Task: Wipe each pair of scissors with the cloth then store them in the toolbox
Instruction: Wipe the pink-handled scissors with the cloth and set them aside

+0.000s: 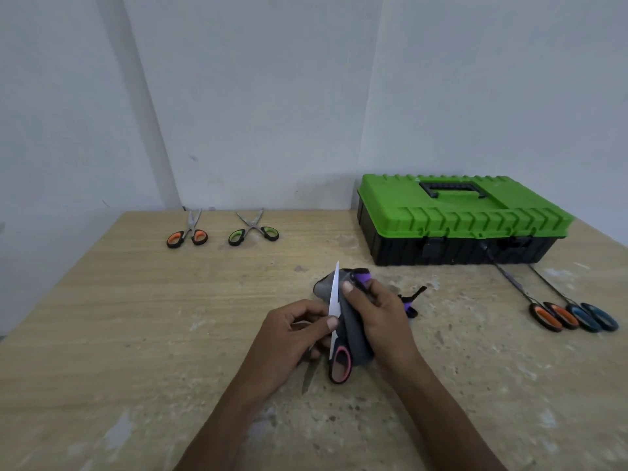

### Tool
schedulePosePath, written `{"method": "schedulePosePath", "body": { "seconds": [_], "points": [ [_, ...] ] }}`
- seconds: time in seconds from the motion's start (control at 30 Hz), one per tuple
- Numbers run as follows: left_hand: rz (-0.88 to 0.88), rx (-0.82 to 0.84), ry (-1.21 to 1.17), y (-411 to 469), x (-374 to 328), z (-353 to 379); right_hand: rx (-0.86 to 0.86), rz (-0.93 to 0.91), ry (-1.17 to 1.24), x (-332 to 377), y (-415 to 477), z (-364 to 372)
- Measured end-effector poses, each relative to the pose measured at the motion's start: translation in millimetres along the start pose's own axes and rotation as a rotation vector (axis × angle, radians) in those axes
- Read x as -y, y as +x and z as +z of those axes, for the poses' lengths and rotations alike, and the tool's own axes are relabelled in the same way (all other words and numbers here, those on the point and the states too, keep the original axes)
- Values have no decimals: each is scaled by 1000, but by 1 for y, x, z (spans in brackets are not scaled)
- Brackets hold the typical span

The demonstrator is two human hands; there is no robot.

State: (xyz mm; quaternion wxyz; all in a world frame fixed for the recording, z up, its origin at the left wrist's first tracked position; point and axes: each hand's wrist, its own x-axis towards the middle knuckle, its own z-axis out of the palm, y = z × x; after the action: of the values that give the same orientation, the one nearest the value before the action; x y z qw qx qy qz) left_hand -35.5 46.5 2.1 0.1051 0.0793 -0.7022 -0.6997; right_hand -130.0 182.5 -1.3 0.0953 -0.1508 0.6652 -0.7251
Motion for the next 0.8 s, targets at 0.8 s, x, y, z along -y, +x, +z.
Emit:
{"method": "schedulePosePath", "body": {
  "seconds": [0.8],
  "points": [
    [9, -164, 20, 2, 6, -9, 28, -645, -908, 2, -24, 7]
  ]
}}
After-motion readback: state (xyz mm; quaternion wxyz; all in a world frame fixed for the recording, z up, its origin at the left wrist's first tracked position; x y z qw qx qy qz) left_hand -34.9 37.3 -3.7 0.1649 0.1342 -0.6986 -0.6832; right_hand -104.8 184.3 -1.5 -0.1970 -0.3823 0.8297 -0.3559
